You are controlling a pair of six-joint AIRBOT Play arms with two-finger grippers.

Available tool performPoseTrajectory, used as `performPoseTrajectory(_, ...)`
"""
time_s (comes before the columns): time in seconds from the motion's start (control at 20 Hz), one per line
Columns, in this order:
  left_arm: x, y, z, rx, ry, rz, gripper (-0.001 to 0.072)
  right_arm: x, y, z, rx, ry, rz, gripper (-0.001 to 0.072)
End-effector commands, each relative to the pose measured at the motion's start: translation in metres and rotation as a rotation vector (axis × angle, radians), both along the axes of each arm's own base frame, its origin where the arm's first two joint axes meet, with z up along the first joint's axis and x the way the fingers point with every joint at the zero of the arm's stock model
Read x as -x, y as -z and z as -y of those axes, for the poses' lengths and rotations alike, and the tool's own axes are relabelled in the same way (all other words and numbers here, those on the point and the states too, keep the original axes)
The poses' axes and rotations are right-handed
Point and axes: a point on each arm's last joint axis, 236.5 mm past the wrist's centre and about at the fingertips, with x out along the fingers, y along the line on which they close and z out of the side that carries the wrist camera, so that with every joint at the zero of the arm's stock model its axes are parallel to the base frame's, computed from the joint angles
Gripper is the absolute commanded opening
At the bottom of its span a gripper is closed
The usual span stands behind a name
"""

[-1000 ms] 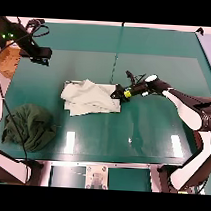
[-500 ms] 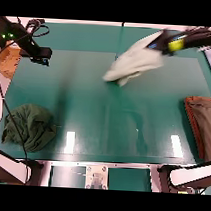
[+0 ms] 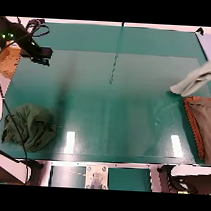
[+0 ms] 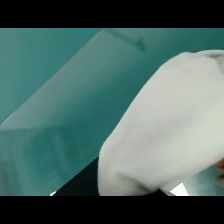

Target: Fold the shirts.

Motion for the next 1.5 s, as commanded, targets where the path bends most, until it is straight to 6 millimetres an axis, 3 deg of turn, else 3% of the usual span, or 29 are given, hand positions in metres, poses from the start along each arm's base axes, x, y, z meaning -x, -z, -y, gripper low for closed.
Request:
performPoseTrajectory(0.0,0.001,0.0,0.004,0.019,0.003,-0.003,0.0023,0.052,0.007,0.061,0.035,0.189,-0.09,0.0014)
performPoseTrajectory(0.25,0.001,0.0,0.005,0.023,0.006,-0.005,0.0023,0.121,-0.001,0.08,0.12,0.314,-0.238,0.0014)
performPoseTrajectory(0.35,0.001,0.0,0.006,0.024,0.008,-0.005,0.0023,0.161,0.007,0.08,0.127,0.352,-0.376,0.0014)
performPoseTrajectory(0.55,0.003,0.0,0.005,0.023,0.015,-0.01,0.0024,0.206,0.015,0.08,0.132,0.46,-0.48,0.0015)
performPoseTrajectory(0.65,0.004,0.0,0.005,0.023,0.016,-0.015,0.0024,0.222,0.036,0.075,0.095,0.463,-0.545,0.0015)
performPoseTrajectory(0.85,0.004,0.0,0.005,0.023,0.016,-0.014,0.0024,0.285,0.107,0.069,0.043,0.487,-0.861,0.0016)
performPoseTrajectory(0.95,0.003,0.0,0.006,0.026,0.016,-0.011,0.0023,0.304,0.141,0.064,0.004,0.49,-0.954,0.0017)
performPoseTrajectory(1.0,0.003,0.0,0.007,0.03,0.018,-0.01,0.0024,0.308,0.157,0.059,-0.021,0.476,-0.978,0.0072)
performPoseTrajectory(1.05,0.003,-0.001,0.008,0.033,0.019,-0.01,0.0023,0.313,0.172,0.053,-0.051,0.463,-1.007,0.0296)
performPoseTrajectory(1.1,0.002,-0.001,0.01,0.043,0.025,-0.005,0.0024,0.317,0.182,0.047,-0.084,0.467,-1.034,0.0529)
performPoseTrajectory(1.15,0.001,-0.003,0.015,0.058,0.049,0.007,0.0023,0.317,0.187,0.044,-0.107,0.467,-1.048,0.0572)
performPoseTrajectory(1.25,-0.002,-0.009,0.029,0.116,0.087,0.035,0.0023,0.296,0.188,0.041,-0.133,0.457,-0.997,0.0564)
performPoseTrajectory(1.3,-0.003,-0.015,0.035,0.138,0.092,0.051,0.0023,0.276,0.185,0.038,-0.139,0.43,-0.939,0.0493)
performPoseTrajectory(1.35,-0.003,-0.022,0.039,0.156,0.095,0.07,0.0022,0.248,0.18,0.035,-0.137,0.395,-0.853,0.024)
performPoseTrajectory(1.4,-0.002,-0.031,0.04,0.159,0.095,0.093,0.0022,0.217,0.172,0.03,-0.132,0.347,-0.757,0.0055)
performPoseTrajectory(1.45,-0.001,-0.041,0.039,0.155,0.095,0.117,0.0022,0.182,0.162,0.021,-0.122,0.29,-0.651,0.0016)
